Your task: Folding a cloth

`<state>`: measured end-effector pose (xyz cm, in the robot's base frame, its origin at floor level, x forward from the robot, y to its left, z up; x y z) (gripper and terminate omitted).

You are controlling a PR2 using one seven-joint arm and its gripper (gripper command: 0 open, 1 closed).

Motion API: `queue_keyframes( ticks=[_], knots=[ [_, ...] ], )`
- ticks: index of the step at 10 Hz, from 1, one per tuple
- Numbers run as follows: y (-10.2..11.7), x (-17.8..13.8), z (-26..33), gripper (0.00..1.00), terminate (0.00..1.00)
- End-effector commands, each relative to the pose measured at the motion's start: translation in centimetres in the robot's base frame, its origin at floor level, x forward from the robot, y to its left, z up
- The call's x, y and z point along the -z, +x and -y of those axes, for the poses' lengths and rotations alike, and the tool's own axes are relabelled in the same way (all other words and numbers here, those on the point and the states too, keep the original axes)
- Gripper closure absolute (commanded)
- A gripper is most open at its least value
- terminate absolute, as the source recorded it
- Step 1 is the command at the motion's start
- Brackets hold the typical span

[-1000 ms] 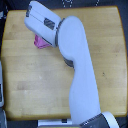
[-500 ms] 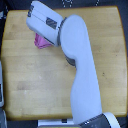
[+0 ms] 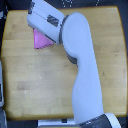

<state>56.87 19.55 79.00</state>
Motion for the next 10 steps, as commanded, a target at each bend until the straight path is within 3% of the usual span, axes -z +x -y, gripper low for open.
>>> queue_keyframes(
  ticks=[1,3,5,10],
  knots=[
    [1.4,-5.2,2.5,0.0,0.0],
    [2.9,-8.1,3.9,0.0,0.0],
    [1.2,-10.9,6.9,0.0,0.0],
    [0.9,-11.3,14.1,0.0,0.0]
  ],
)
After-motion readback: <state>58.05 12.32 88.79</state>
